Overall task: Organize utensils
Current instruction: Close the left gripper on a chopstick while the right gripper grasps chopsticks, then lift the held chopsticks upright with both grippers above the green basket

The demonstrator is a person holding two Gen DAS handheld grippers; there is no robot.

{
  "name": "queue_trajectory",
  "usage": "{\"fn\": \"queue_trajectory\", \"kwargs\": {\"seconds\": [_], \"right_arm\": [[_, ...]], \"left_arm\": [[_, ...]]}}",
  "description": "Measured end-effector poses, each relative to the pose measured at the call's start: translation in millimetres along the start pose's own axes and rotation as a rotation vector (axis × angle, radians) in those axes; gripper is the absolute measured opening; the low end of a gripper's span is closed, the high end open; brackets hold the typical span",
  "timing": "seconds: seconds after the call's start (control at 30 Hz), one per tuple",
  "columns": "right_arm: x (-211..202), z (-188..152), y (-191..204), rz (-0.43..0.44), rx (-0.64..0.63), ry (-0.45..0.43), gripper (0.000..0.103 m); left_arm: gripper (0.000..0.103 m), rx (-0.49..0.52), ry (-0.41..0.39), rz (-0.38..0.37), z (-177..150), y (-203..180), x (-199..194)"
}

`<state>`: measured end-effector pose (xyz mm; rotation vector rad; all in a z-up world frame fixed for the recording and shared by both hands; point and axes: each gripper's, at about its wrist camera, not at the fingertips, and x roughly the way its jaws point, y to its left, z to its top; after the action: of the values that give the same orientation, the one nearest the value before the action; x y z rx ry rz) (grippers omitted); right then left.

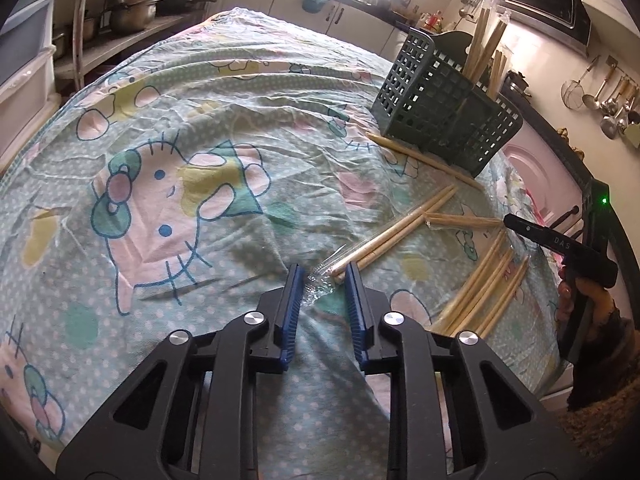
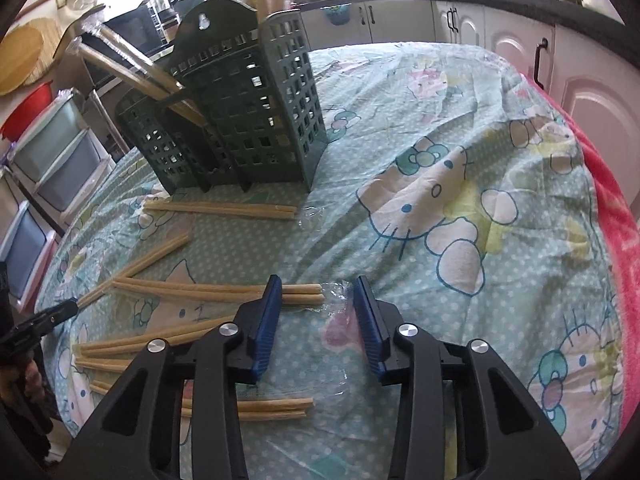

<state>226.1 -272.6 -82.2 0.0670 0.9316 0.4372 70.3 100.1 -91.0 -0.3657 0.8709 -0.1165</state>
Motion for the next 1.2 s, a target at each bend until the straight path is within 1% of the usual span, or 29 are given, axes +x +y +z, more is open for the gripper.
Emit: {"fn": "queue_trajectory", "kwargs": {"seconds": [0.17, 0.23, 0.33, 0.43, 0.67, 0.97, 1.2], "right_arm": [[-1, 0, -3, 0.001, 0.014, -0.004, 0.023], [-1, 0, -3, -0.001, 0.014, -0.005, 0.012], [0, -1, -2, -0.003, 0.009, -0.006, 0.004], [-1, -1, 2, -0.019, -0.010, -0.012, 0.003], [-8, 3, 11, -0.019, -0.028, -0.046, 0.002], [-37, 18, 37, 0.000, -0.111, -0.148, 0.002], [-67, 31, 58, 0.034, -0.166, -0.231, 0.002]], "left_arm": [[0.010, -0.012, -0.001, -0.006, 1, 3, 0], [0.009, -0.013, -0.002, -0.007, 1, 3, 0], [0.007, -0.014, -0.004, -0.009, 1, 3, -1], [0.003, -0.018, -0.010, -0.014, 2, 3, -2], [0.002, -0.016, -0.039, -0.031, 5, -1, -13], [0.001, -0.009, -0.126, -0.077, 24, -14, -44], [0.001, 0.045, -0.178, -0.121, 41, -40, -61]]}}
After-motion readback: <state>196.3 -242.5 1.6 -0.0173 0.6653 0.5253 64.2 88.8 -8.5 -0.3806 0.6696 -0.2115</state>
